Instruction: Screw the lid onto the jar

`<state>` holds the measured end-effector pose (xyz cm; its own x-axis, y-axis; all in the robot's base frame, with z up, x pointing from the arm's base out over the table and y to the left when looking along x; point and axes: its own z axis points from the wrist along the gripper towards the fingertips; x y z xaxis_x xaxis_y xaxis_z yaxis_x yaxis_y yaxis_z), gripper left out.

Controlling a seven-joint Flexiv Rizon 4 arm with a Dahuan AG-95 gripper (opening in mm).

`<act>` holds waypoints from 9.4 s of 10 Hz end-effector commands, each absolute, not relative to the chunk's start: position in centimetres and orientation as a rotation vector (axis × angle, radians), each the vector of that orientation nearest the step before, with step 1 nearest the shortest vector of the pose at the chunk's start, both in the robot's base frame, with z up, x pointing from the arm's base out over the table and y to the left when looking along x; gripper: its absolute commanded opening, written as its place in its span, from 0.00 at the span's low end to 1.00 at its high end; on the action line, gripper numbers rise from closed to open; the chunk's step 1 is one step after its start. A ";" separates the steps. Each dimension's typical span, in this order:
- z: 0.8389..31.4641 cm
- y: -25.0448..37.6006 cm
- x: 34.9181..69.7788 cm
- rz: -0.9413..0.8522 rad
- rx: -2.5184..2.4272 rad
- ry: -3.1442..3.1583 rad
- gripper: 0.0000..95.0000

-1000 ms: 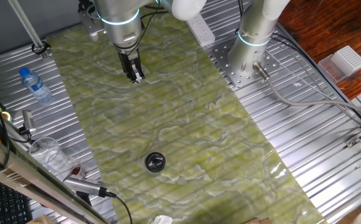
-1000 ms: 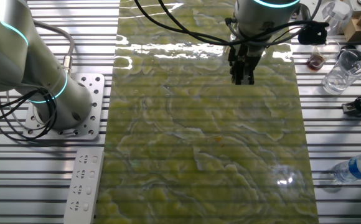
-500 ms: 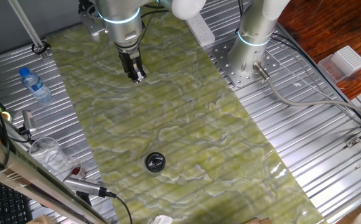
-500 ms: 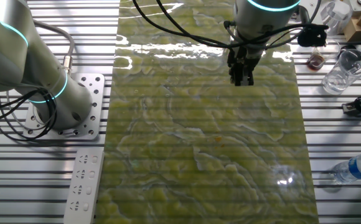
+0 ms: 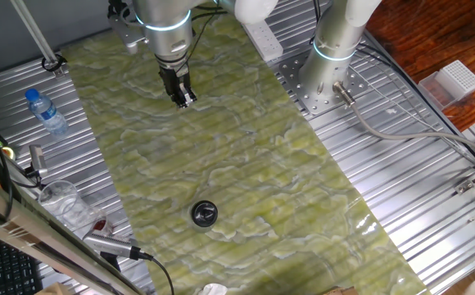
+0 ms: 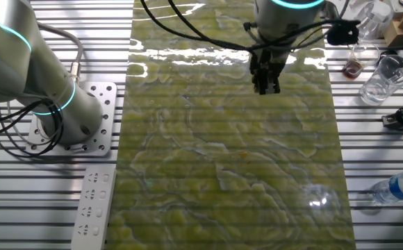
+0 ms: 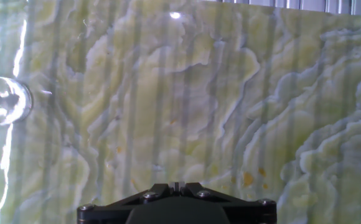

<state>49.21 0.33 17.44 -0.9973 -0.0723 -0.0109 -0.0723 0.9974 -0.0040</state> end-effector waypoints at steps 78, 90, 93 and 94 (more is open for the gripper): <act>14.3 28.4 53.8 -0.185 -0.461 3.009 0.60; 13.8 28.8 54.8 -0.270 -0.413 3.000 0.00; 14.1 28.5 54.9 -0.279 -0.394 3.001 0.00; 14.4 28.0 55.1 -0.275 -0.396 3.001 0.00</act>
<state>55.15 27.69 14.48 -0.9603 -0.2686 -0.0748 -0.2511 0.9498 -0.1868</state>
